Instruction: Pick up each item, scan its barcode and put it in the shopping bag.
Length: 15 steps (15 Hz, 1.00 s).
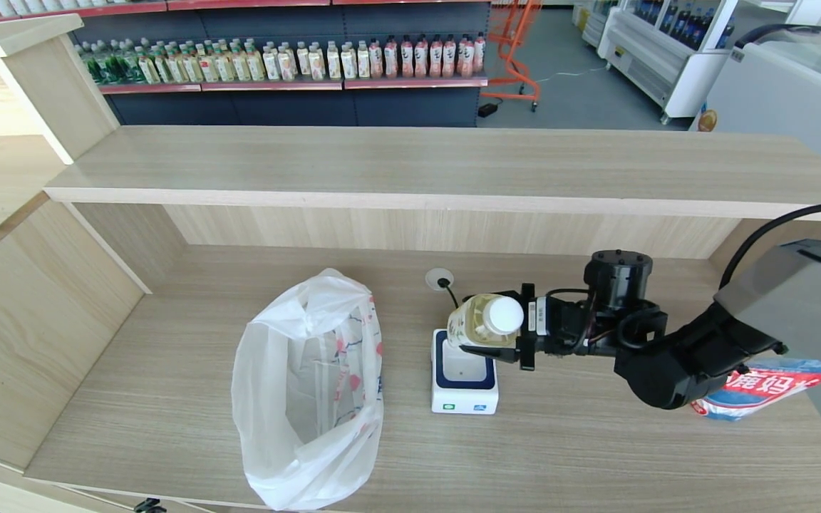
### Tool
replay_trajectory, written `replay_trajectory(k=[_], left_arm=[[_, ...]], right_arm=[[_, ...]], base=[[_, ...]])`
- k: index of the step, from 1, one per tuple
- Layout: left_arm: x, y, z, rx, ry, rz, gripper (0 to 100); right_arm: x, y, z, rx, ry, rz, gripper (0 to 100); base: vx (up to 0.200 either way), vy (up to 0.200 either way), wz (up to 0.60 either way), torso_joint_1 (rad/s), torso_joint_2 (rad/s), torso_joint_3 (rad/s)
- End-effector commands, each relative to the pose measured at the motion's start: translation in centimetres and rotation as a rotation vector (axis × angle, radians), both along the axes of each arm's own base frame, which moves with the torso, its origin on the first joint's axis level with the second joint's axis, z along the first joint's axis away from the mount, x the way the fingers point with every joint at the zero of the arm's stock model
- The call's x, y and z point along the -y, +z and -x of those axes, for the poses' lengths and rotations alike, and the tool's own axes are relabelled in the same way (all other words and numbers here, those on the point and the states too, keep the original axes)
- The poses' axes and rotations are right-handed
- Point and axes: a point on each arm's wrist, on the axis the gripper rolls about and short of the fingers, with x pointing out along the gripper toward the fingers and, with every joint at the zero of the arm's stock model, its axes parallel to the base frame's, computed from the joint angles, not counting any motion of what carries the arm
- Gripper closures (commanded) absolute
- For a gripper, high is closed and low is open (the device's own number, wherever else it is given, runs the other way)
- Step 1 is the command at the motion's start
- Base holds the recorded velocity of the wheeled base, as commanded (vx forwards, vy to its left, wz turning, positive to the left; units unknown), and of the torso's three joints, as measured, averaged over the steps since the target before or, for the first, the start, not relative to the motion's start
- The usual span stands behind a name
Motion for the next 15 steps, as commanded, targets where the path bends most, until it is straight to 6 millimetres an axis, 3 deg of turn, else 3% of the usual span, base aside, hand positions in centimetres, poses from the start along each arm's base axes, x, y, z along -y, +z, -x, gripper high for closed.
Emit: replay_trajectory(k=[1,3,6,8,10,13,15], left_arm=[[0.0,0.0,0.0,0.0,0.0,0.0,0],[0.0,0.0,0.0,0.0,0.0,0.0,0],[0.0,0.0,0.0,0.0,0.0,0.0,0],[0.0,0.0,0.0,0.0,0.0,0.0,0],[0.0,0.0,0.0,0.0,0.0,0.0,0],[0.0,0.0,0.0,0.0,0.0,0.0,0],[0.0,0.0,0.0,0.0,0.0,0.0,0]], right_arm=[[-0.1,-0.1,-0.2,0.006,0.002,-0.001,100],[0.2,0.6,0.1,0.001,-0.004,-0.011,100],[1.9,5.1,2.5,-0.171,-0.041,-0.111,100],[3.4,10.9,6.6,-0.373,-0.041,-0.247,100],[4.6,13.4,10.4,-0.546,-0.032,-0.327,100],[6.9,12.7,14.2,-0.743,-0.115,-0.316,100],[7.5,12.1,15.4,-0.827,-0.169,-0.301,100]], base=[[0.0,0.0,0.0,0.0,0.0,0.0],[0.0,0.0,0.0,0.0,0.0,0.0],[0.0,0.0,0.0,0.0,0.0,0.0],[0.0,0.0,0.0,0.0,0.0,0.0],[0.0,0.0,0.0,0.0,0.0,0.0],[0.0,0.0,0.0,0.0,0.0,0.0],[0.0,0.0,0.0,0.0,0.0,0.0]])
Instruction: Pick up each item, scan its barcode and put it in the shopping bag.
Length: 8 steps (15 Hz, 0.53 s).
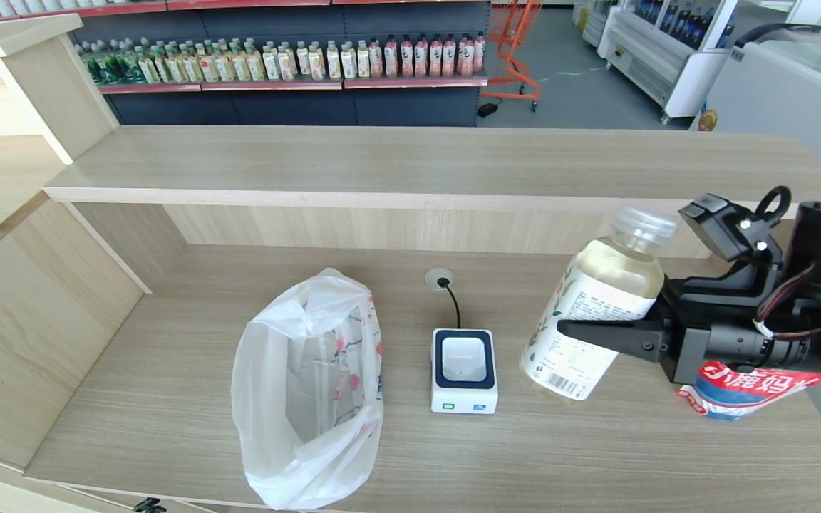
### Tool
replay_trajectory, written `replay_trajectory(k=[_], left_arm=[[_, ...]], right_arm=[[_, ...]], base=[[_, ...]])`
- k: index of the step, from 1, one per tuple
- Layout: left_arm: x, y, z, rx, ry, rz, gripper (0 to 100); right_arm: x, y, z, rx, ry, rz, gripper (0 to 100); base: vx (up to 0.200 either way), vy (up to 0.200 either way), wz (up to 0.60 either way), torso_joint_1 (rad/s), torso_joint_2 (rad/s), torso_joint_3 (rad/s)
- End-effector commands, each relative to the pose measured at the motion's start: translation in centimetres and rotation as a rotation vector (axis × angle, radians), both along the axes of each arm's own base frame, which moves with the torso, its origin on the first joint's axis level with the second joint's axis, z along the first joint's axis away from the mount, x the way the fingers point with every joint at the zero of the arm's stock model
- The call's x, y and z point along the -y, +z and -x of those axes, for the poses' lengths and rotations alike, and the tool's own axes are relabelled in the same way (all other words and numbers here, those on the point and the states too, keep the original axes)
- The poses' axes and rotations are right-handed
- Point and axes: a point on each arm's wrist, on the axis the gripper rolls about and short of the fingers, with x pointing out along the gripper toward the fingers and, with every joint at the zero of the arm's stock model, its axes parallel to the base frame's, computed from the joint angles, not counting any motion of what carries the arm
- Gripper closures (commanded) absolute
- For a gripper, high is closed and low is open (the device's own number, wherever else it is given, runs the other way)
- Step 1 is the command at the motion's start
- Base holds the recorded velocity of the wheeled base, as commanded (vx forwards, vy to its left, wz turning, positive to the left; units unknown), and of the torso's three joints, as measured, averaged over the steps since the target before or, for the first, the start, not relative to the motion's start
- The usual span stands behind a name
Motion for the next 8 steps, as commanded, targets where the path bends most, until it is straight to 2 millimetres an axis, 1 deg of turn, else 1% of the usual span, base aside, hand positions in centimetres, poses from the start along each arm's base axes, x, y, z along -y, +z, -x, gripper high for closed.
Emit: replay_trajectory(k=[1,3,4,8], left_arm=[[0.0,0.0,0.0,0.0,0.0,-0.001,0],[0.0,0.0,0.0,0.0,0.0,-0.001,0],[0.0,0.0,0.0,0.0,0.0,0.001,0],[0.0,0.0,0.0,0.0,0.0,0.001,0]], right_arm=[[1.3,1.6,3.1,0.027,-0.051,-0.009,100],[1.4,2.0,3.9,-0.029,-0.058,-0.021,100],[1.4,2.0,4.0,-0.042,-0.059,-0.027,100],[1.5,2.4,4.2,-0.091,-0.066,-0.055,100]], base=[[0.0,0.0,0.0,0.0,0.0,0.0],[0.0,0.0,0.0,0.0,0.0,0.0],[0.0,0.0,0.0,0.0,0.0,0.0],[0.0,0.2,0.0,0.0,0.0,0.001]])
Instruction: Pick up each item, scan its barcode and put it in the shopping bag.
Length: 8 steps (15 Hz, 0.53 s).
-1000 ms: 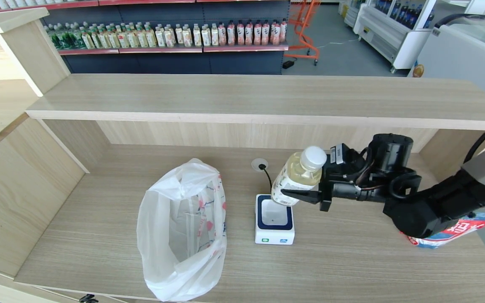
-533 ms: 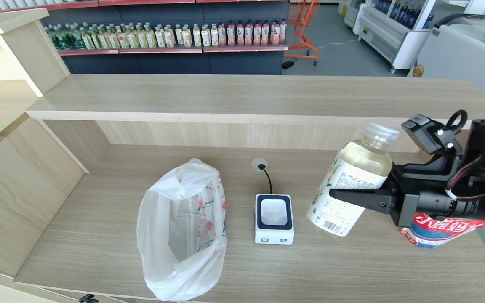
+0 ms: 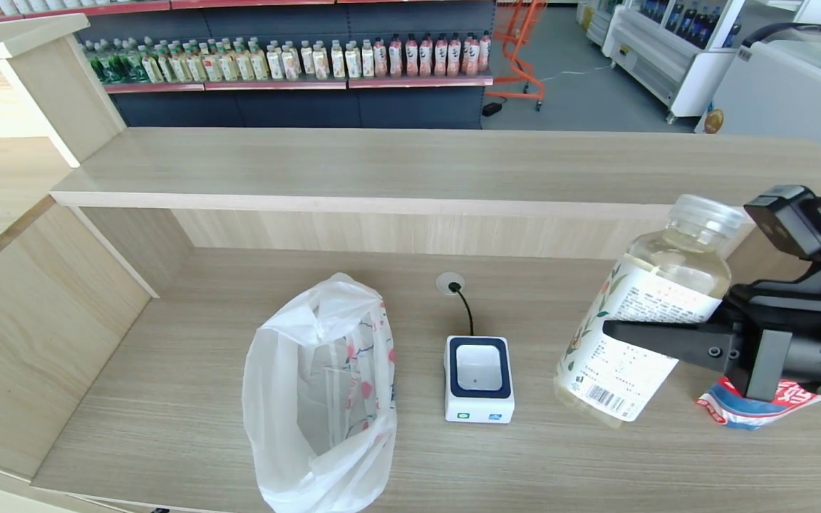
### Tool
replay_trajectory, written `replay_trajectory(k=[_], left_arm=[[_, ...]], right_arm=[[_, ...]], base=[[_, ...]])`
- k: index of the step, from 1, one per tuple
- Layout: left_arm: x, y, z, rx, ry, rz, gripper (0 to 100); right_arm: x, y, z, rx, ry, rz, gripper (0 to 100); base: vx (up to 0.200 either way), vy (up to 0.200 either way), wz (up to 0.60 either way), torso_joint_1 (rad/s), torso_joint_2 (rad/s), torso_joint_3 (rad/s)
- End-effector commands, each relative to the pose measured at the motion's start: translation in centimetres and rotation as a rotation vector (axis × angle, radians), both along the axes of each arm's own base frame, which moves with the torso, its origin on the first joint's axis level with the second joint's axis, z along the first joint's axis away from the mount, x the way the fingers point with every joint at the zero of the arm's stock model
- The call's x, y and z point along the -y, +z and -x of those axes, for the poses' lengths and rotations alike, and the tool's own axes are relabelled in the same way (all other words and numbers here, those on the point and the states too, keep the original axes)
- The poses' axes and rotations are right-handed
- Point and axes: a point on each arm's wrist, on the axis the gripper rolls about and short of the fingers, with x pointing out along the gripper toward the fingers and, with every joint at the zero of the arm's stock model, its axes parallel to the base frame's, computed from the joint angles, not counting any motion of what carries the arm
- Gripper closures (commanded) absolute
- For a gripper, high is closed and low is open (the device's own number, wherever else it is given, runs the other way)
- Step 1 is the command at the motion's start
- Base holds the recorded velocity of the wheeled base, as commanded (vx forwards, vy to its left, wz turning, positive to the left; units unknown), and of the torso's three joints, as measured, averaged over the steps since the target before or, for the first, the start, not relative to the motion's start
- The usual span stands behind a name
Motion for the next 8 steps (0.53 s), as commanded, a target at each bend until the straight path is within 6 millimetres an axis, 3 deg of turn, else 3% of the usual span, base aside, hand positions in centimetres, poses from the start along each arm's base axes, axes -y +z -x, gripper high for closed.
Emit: replay_trajectory(k=[1,3,8], left_arm=[[0.0,0.0,0.0,0.0,0.0,0.0,0],[0.0,0.0,0.0,0.0,0.0,0.0,0],[0.0,0.0,0.0,0.0,0.0,0.0,0]], right_arm=[[0.05,0.43,0.36,0.015,0.005,-0.009,100],[-0.3,0.34,0.43,0.008,0.022,-0.008,100],[-0.3,-0.05,0.39,-0.038,0.021,0.002,100]], base=[[0.0,0.0,0.0,0.0,0.0,0.0],[0.0,0.0,0.0,0.0,0.0,0.0],[-0.2,0.0,0.0,0.004,0.0,0.002]])
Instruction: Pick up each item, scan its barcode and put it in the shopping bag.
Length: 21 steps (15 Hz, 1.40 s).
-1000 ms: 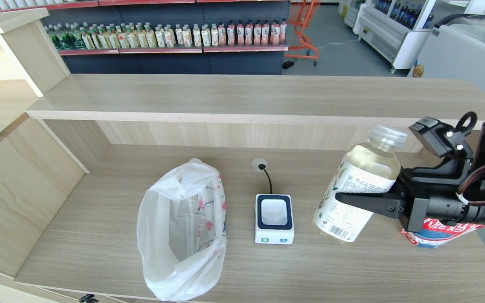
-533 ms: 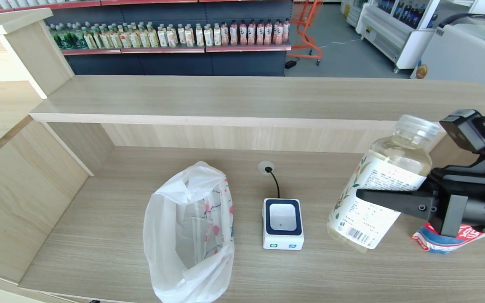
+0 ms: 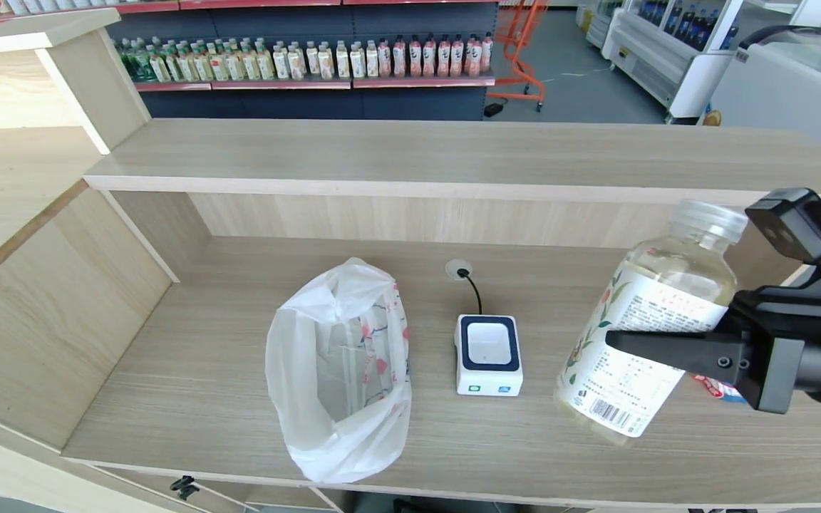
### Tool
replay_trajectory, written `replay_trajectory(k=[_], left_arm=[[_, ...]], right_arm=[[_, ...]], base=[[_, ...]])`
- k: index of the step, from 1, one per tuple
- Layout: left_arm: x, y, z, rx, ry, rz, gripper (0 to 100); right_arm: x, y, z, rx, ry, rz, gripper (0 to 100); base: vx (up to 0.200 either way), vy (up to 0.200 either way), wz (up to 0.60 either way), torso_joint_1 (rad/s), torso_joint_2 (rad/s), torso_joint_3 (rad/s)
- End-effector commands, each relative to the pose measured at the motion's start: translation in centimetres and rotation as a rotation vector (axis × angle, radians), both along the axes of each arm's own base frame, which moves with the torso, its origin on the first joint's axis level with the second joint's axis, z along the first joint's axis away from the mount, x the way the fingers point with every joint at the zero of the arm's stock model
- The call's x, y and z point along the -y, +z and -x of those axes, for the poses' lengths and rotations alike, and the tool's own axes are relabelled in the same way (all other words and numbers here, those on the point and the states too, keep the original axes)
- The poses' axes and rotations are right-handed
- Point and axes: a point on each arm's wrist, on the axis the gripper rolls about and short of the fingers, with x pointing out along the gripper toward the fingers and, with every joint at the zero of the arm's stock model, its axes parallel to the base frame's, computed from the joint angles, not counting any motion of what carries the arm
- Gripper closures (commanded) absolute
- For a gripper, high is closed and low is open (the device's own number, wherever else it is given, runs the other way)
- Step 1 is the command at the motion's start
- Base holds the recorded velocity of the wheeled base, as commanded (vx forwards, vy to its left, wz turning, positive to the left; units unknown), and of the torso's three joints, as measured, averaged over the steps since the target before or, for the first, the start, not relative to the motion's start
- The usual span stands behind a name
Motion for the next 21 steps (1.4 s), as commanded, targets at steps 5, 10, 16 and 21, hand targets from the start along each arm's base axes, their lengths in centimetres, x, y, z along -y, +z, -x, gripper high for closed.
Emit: replay_trajectory(k=[5,10,16,21], left_arm=[[0.0,0.0,0.0,0.0,0.001,0.0,0],[0.0,0.0,0.0,0.0,0.001,-0.002,0],[0.0,0.0,0.0,0.0,0.001,0.0,0],[0.0,0.0,0.0,0.0,0.001,0.0,0]], right_arm=[[-0.2,-0.3,-0.6,-0.017,-0.002,0.005,100],[-0.7,-0.8,-2.2,-0.045,-0.005,0.014,100],[-3.4,-2.1,-7.0,-0.071,-0.188,0.079,100],[-7.7,-3.7,-9.5,-0.076,-0.208,0.126,100]], base=[[0.0,0.08,0.0,0.0,0.0,0.001],[0.0,0.16,0.0,0.012,0.01,0.0],[0.0,0.0,0.0,0.0,0.0,0.0],[0.0,0.0,0.0,0.0,0.0,0.0]])
